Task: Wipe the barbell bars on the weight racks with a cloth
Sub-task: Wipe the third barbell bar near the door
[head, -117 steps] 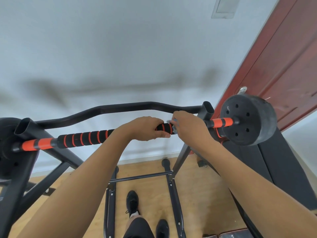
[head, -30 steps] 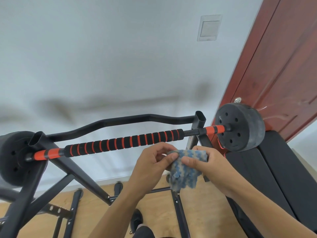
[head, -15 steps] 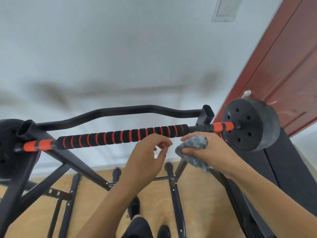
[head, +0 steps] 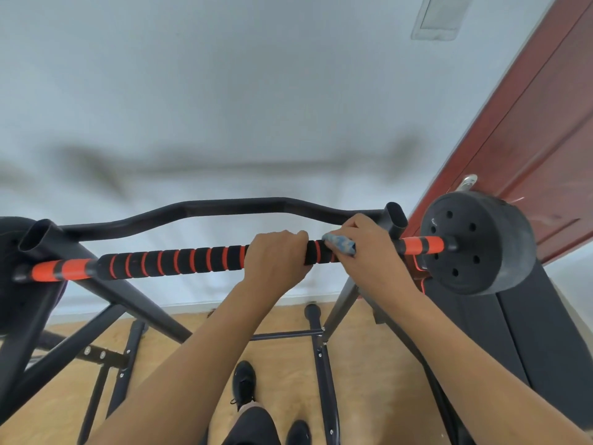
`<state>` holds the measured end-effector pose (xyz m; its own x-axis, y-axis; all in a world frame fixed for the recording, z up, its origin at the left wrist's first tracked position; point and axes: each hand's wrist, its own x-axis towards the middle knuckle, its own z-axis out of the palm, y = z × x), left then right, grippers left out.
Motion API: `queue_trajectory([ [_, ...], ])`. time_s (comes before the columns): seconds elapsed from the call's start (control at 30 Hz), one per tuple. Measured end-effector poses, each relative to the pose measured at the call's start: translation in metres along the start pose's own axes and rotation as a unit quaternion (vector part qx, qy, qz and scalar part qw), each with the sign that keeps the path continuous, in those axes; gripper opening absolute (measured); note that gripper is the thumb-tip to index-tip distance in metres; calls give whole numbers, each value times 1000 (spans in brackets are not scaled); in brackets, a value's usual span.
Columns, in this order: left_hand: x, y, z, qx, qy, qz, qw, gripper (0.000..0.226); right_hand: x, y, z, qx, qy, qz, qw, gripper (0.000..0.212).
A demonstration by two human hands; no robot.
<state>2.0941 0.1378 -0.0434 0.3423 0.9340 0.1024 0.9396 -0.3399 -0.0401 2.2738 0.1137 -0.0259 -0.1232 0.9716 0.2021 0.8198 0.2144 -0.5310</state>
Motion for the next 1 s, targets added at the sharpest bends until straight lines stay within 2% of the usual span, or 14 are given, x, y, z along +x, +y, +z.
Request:
queue_trajectory([
  [0.2,16,-6,-8,-63,-101,-20,993,24,-15,1,3,3,24,-30,999,7],
  [0.37,21,-9,-10,-84,-126,-16,988,28,-29,6,0,-47,-3,-81,996,36],
  [0.53,21,-10,-11,-85,-127,-11,988,27,-12,-6,-20,-67,12,-70,995,18],
  [0.63,22,-13,-12,-89,-129,-7,988,27,17,-11,-20,-107,-22,-51,993,32],
  [0.7,22,-15,-12,-98,-146,8,984,27,17,-11,-11,-139,-44,-51,988,28],
  [0.8,27,-19,-12,-125,-180,22,975,29,-2,-8,-1,-68,9,-40,997,8],
  [0.87,29,-20,-13,-141,-197,24,970,30,-14,-6,0,-45,29,-52,997,9],
  [1.0,32,-22,-12,-161,-215,25,963,27,-23,1,-2,-38,16,-78,996,19],
])
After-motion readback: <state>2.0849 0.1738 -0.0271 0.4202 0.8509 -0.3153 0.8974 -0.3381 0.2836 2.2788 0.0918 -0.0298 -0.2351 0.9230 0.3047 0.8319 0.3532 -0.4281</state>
